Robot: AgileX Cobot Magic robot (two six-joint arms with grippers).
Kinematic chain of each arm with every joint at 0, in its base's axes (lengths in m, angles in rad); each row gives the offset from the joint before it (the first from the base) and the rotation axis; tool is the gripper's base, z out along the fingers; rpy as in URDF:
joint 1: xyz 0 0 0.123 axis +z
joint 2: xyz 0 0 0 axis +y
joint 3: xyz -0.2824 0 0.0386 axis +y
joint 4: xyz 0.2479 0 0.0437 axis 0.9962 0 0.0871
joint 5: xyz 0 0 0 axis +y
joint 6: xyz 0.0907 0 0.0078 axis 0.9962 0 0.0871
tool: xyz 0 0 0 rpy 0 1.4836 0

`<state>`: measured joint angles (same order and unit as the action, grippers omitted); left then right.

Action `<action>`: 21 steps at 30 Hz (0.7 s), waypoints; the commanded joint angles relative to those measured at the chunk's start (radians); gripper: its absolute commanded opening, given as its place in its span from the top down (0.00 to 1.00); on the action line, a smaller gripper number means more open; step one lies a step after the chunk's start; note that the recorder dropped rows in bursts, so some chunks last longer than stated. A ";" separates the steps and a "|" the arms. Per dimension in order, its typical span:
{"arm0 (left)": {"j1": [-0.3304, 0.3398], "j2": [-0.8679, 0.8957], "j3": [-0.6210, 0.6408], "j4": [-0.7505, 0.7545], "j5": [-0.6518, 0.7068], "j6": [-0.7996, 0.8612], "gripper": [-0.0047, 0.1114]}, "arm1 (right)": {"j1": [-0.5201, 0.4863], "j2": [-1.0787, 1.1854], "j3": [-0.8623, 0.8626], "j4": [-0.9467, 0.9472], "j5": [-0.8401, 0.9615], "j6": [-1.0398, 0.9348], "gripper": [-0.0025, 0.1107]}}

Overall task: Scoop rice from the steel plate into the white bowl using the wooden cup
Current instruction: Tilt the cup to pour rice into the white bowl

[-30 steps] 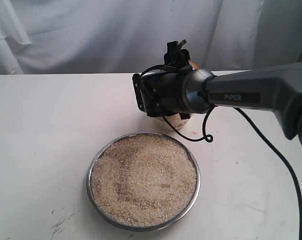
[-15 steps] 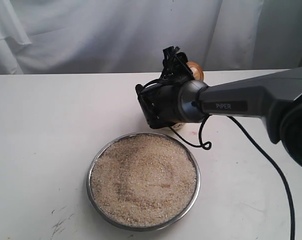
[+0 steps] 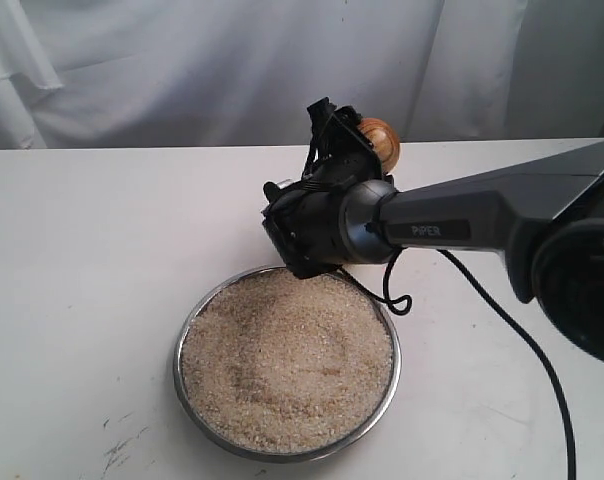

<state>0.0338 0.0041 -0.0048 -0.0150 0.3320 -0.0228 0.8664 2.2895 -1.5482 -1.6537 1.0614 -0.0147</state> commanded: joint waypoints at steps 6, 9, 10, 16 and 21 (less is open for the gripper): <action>-0.003 -0.004 0.005 0.001 -0.013 -0.001 0.96 | 0.025 0.024 0.003 -0.067 0.083 -0.045 0.98; -0.003 -0.004 0.005 0.001 -0.013 -0.001 0.96 | 0.029 0.039 0.003 -0.075 0.104 -0.070 0.98; -0.003 -0.004 0.005 0.001 -0.013 -0.001 0.96 | 0.029 0.042 0.003 -0.080 0.114 -0.075 0.98; -0.003 -0.004 0.005 0.001 -0.013 -0.001 0.96 | 0.029 0.059 0.003 -0.091 0.153 -0.087 0.98; -0.003 -0.004 0.005 0.001 -0.013 -0.001 0.96 | 0.031 0.059 0.003 -0.091 0.160 -0.087 0.98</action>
<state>0.0338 0.0041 -0.0048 -0.0150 0.3320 -0.0228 0.8949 2.3570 -1.5461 -1.7131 1.1930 -0.0943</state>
